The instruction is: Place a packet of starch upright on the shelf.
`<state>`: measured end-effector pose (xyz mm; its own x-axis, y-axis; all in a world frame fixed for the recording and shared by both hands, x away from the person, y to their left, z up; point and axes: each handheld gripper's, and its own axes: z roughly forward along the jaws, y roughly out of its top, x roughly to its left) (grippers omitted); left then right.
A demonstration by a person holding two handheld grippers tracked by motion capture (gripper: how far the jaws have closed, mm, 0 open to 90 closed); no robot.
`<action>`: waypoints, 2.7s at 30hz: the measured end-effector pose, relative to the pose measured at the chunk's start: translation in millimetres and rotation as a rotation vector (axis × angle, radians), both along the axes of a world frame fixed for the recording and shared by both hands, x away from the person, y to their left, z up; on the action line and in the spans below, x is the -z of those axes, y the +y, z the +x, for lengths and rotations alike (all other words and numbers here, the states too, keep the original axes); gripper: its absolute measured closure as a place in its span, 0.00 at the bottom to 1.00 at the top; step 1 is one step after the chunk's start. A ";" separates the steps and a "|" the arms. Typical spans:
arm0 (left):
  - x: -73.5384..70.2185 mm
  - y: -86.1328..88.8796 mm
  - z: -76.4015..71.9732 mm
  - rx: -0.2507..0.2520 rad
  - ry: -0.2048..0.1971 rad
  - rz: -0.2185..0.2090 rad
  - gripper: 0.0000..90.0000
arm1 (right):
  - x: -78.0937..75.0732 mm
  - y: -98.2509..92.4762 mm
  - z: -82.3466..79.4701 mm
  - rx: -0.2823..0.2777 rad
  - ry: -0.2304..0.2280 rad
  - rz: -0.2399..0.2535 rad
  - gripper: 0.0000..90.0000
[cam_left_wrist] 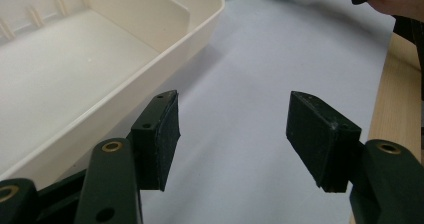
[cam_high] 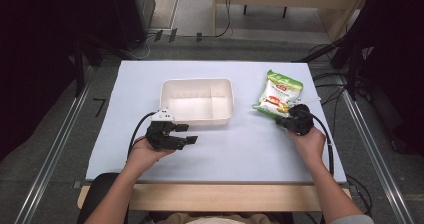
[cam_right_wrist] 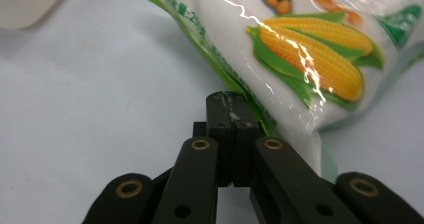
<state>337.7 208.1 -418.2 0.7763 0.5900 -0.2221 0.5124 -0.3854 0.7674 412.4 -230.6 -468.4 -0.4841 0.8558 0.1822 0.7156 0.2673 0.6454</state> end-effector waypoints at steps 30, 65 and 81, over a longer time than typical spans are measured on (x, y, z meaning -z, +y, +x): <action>0.9 -1.7 1.9 0.005 0.004 0.004 0.43 | -38.4 -34.7 -1.7 0.093 -0.047 0.049 0.93; 4.2 5.1 -4.3 -0.024 0.001 0.011 0.43 | -42.1 -38.0 109.0 0.179 -0.060 0.050 0.51; 4.8 5.1 -3.0 -0.017 0.005 0.019 0.43 | -8.2 -36.7 143.3 0.221 0.060 0.005 0.42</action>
<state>334.7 213.2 -423.0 0.7651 0.6073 -0.2140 0.5225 -0.3913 0.7576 555.7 -267.3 -460.2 -0.2733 0.9389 0.2092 0.7933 0.0970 0.6010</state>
